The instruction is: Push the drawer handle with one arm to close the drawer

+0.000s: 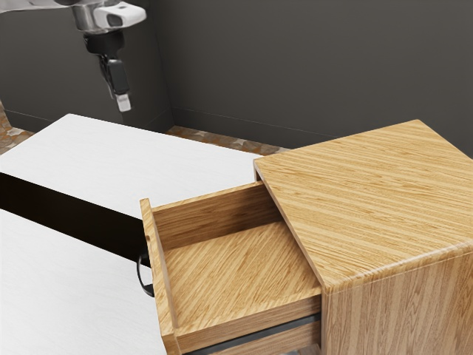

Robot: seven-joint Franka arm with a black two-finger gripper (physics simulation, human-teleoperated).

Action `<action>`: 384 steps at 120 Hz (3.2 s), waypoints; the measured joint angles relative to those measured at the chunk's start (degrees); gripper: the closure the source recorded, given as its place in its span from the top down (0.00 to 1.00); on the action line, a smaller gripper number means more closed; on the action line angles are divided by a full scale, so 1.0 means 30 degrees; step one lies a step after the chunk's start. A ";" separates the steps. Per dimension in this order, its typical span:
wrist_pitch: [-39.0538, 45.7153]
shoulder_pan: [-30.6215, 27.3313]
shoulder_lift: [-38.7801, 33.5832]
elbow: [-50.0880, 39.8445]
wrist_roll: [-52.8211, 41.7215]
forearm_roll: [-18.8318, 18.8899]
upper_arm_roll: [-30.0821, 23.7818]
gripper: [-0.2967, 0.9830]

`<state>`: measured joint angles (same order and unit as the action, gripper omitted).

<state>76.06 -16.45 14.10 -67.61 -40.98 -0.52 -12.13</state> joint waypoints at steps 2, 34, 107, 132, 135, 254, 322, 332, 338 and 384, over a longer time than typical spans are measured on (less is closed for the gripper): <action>-0.0020 0.0000 0.0000 0.0000 -0.0220 0.0000 0.0000 0.77; -0.0672 -0.0032 -0.3027 0.0748 -0.3192 0.0030 0.0275 0.77; 0.1365 -0.0891 -2.0456 -2.3198 -0.5186 -0.2509 -0.1050 0.40; 0.3190 -0.0136 -2.1158 -2.5287 -0.3628 -0.4469 -0.1551 0.23; 0.3406 -0.0127 -2.1186 -2.5405 -0.3473 -0.4656 -0.1734 0.22; 0.4933 0.1133 -2.2954 -2.5838 -0.0152 -0.7767 -0.4631 0.15; 0.6235 -0.0046 -2.1973 -2.5012 0.0482 -0.9130 -0.6654 0.15; 0.6375 -0.0441 -2.1620 -2.4562 0.0538 -0.9233 -0.7197 0.15; 0.6449 -0.0574 -2.1522 -2.4466 0.0568 -0.9321 -0.7365 0.15; 0.6772 -0.1723 -2.0515 -2.3464 0.0732 -0.9854 -0.8736 0.15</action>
<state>96.38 -21.62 -47.45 -138.00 -38.78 -30.09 -38.33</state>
